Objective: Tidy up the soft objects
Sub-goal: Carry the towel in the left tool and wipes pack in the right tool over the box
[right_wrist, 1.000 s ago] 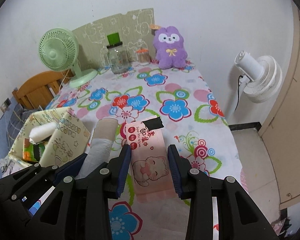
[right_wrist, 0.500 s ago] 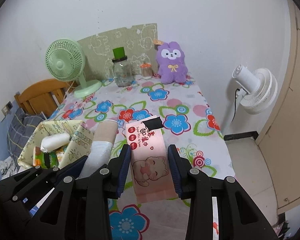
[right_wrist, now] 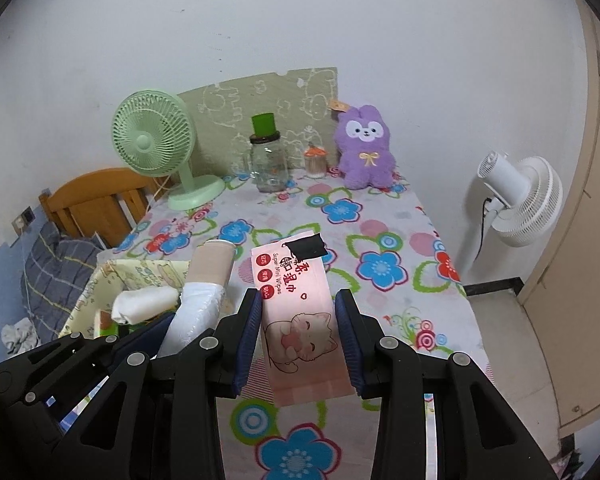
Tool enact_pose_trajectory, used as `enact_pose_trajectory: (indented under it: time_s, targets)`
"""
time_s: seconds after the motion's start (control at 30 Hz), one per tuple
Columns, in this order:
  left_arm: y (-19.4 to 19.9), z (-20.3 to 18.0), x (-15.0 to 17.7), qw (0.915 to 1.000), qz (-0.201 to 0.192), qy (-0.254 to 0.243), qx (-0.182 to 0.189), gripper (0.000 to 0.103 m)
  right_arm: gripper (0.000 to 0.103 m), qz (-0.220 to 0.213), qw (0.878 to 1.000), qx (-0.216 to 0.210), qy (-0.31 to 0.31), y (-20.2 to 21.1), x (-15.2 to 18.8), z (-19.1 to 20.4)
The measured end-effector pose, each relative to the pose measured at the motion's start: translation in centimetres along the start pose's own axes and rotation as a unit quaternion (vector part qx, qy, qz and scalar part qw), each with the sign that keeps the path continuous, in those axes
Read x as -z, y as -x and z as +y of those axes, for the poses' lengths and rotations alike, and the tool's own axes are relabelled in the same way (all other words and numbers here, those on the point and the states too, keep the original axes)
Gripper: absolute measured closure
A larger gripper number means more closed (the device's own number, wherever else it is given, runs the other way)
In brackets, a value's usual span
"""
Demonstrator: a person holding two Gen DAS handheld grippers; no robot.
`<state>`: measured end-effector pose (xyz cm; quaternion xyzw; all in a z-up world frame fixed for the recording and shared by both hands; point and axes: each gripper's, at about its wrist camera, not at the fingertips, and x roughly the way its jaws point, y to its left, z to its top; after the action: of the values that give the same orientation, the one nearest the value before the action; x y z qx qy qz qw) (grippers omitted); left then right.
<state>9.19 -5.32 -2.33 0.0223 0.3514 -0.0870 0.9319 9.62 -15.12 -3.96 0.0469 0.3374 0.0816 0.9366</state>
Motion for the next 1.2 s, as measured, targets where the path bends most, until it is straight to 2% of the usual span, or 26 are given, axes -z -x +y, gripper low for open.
enact_pose_trajectory:
  time_s: [0.7, 1.2]
  targets:
    - [0.4, 6.3, 1.0, 0.9996, 0.000, 0.019, -0.021, 0.080, 0.062, 0.008, 0.999, -0.026, 0.024, -2.2, -0.3, 6.5]
    - [-1.5, 10.4, 2.8, 0.9978, 0.036, 0.044, -0.035, 0.079, 0.062, 0.042, 0.997, -0.040, 0.044, -5.3, 0.8, 10.1]
